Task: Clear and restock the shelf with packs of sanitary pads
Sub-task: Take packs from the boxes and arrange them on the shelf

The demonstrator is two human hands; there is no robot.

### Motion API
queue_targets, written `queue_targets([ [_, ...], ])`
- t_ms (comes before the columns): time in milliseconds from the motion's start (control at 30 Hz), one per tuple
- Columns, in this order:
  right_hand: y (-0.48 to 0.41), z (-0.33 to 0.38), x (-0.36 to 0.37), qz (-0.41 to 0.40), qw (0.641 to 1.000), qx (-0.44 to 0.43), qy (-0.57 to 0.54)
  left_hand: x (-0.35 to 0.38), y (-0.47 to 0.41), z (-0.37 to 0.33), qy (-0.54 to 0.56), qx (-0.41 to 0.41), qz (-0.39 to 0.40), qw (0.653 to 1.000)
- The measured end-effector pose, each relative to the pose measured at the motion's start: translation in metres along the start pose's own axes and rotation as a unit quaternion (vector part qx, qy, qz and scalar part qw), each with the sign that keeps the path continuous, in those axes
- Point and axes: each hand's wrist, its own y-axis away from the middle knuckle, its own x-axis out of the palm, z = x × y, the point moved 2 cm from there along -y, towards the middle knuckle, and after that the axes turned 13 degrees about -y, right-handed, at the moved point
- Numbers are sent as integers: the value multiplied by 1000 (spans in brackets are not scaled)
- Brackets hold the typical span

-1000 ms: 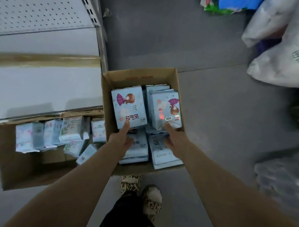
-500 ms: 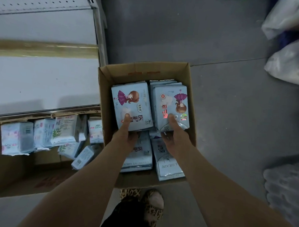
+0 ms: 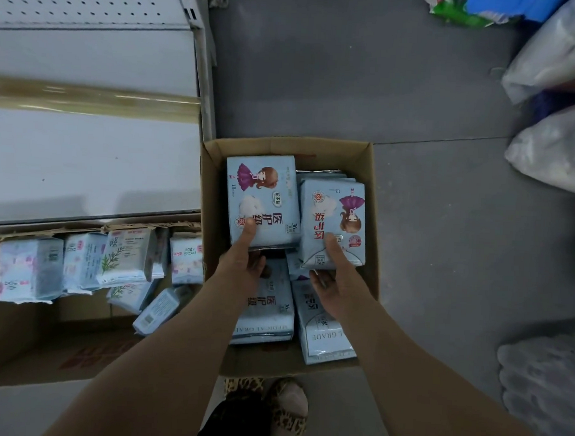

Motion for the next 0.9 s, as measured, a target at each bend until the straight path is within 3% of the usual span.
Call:
queue_targets([
  [200, 15, -1, 5, 22, 999, -34, 2, -8, 11, 4, -48, 13, 11, 999],
  [467, 103, 7, -4, 40, 998, -23, 35, -37, 99, 5, -16, 8, 70, 997],
  [900, 369, 31, 5, 113, 980, -65, 153, -135, 376, -5, 81, 124, 139, 979],
])
